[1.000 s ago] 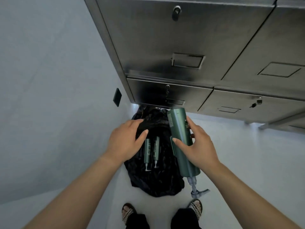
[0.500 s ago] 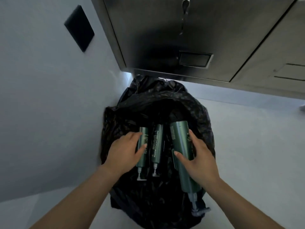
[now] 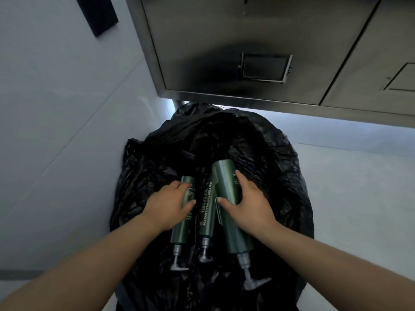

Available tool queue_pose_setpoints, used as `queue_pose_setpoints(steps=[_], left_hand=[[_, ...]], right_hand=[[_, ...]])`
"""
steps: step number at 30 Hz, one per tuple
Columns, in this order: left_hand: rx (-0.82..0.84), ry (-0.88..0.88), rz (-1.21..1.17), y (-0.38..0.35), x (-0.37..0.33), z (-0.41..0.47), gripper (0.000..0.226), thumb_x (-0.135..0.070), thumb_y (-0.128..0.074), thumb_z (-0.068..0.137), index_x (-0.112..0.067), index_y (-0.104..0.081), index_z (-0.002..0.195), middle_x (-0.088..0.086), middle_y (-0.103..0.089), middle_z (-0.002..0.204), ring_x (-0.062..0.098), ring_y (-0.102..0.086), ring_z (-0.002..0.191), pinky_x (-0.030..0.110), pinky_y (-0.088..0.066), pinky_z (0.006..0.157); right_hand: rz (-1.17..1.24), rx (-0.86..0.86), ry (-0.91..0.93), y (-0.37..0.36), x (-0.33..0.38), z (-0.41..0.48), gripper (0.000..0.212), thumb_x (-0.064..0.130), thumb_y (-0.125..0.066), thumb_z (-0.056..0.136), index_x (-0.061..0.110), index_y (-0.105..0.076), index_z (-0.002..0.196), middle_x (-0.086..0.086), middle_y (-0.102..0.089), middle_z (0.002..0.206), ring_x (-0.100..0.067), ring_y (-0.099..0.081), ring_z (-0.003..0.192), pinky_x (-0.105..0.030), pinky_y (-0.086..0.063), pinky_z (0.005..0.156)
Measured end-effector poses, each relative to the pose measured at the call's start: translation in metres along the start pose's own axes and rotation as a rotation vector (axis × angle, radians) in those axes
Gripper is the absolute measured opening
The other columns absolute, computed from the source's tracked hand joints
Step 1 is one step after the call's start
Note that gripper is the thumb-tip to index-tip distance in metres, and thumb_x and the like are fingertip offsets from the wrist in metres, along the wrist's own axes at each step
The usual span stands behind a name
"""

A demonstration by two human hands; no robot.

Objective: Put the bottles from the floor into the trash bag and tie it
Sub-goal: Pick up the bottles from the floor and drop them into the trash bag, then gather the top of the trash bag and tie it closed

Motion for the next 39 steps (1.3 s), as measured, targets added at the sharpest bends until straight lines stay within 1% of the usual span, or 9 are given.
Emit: queue_pose_setpoints(steps=[3, 6, 12, 17, 20, 24, 27, 33, 39], left_hand=[[0.016, -0.034, -0.009, -0.01, -0.006, -0.007, 0.055, -0.051, -0.041, 0.091, -0.026, -0.033, 0.139, -0.001, -0.045, 0.136, 0.02, -0.049, 0.119, 0.039, -0.048, 0.091], [0.005, 0.017, -0.036, -0.005, 0.01, -0.001, 0.055, -0.048, -0.042, 0.092, -0.023, -0.033, 0.14, 0.004, -0.044, 0.137, 0.023, -0.049, 0.119, 0.039, -0.048, 0.092], [-0.08, 0.053, -0.194, 0.015, 0.014, -0.003, 0.051, -0.046, -0.046, 0.092, -0.021, -0.04, 0.136, 0.007, -0.05, 0.131, 0.023, -0.052, 0.115, 0.038, -0.046, 0.093], [0.006, -0.002, -0.131, -0.007, 0.004, -0.007, 0.052, -0.045, -0.046, 0.092, -0.023, -0.037, 0.137, 0.005, -0.048, 0.133, 0.023, -0.05, 0.119, 0.038, -0.044, 0.097], [0.034, -0.023, -0.099, -0.012, -0.001, -0.011, 0.052, -0.047, -0.044, 0.092, -0.025, -0.036, 0.138, 0.002, -0.046, 0.135, 0.021, -0.049, 0.12, 0.036, -0.045, 0.095], [0.046, -0.052, -0.129, -0.018, -0.007, -0.017, 0.053, -0.049, -0.043, 0.092, -0.027, -0.034, 0.139, -0.002, -0.044, 0.138, 0.016, -0.048, 0.121, 0.034, -0.046, 0.093], [0.032, -0.067, -0.136, -0.016, -0.009, -0.015, 0.052, -0.049, -0.043, 0.092, -0.027, -0.035, 0.139, -0.003, -0.044, 0.138, 0.015, -0.048, 0.12, 0.033, -0.047, 0.092], [-0.042, -0.102, -0.22, 0.001, -0.033, 0.001, 0.052, -0.047, -0.045, 0.092, -0.026, -0.037, 0.138, -0.003, -0.044, 0.139, 0.014, -0.048, 0.121, 0.031, -0.044, 0.096], [-0.038, -0.169, -0.255, 0.0, -0.063, 0.005, 0.053, -0.049, -0.044, 0.091, -0.027, -0.036, 0.138, -0.004, -0.046, 0.135, 0.011, -0.052, 0.11, 0.032, -0.047, 0.092]], right_hand=[[0.106, -0.061, -0.091, 0.008, -0.004, 0.007, 0.091, 0.052, -0.062, 0.081, 0.017, -0.011, 0.148, -0.008, -0.03, 0.15, -0.024, -0.035, 0.133, -0.028, -0.035, 0.1], [0.028, -0.058, 0.061, 0.022, 0.016, 0.021, 0.087, 0.052, -0.058, 0.083, 0.017, -0.012, 0.148, -0.006, -0.016, 0.155, -0.022, -0.026, 0.138, -0.027, -0.026, 0.106], [-0.163, -0.368, 0.291, 0.101, 0.021, 0.015, 0.067, 0.039, -0.069, 0.078, 0.02, -0.042, 0.136, -0.004, -0.031, 0.147, -0.021, -0.033, 0.134, -0.028, -0.027, 0.107], [-0.208, -0.316, 0.069, 0.096, -0.038, 0.026, 0.089, 0.049, -0.07, 0.075, 0.035, -0.018, 0.146, -0.009, -0.005, 0.157, -0.029, -0.007, 0.143, -0.048, -0.021, 0.112], [-0.13, -0.148, -0.072, 0.078, -0.071, 0.028, 0.095, 0.048, -0.068, 0.077, 0.035, -0.006, 0.147, -0.013, -0.02, 0.153, -0.031, -0.026, 0.138, -0.045, -0.032, 0.108], [-0.128, -0.205, -0.01, 0.074, -0.077, 0.027, 0.066, 0.028, -0.07, 0.081, 0.029, -0.038, 0.139, -0.006, -0.068, 0.107, -0.03, -0.062, 0.101, -0.037, -0.049, 0.085], [-0.064, -0.36, 0.025, 0.099, -0.07, 0.034, 0.037, 0.017, -0.067, 0.08, 0.027, -0.062, 0.115, 0.005, -0.064, 0.082, -0.024, -0.066, 0.08, -0.028, -0.046, 0.074], [0.096, -0.591, 0.002, 0.175, -0.072, 0.032, 0.015, 0.027, -0.062, 0.085, 0.033, -0.067, 0.097, 0.011, -0.064, 0.076, -0.001, -0.059, 0.061, -0.019, -0.04, 0.059], [0.06, -0.413, -0.066, 0.172, -0.098, 0.01, 0.011, 0.027, -0.067, 0.083, 0.032, -0.068, 0.093, 0.008, -0.067, 0.081, -0.01, -0.064, 0.066, -0.02, -0.043, 0.058]])
Point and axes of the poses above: each hand's wrist, its own z-axis towards the middle knuckle, its own y-axis out of the back of the hand, x = y × z, the point moved 8 cm from there along z, towards the middle knuckle
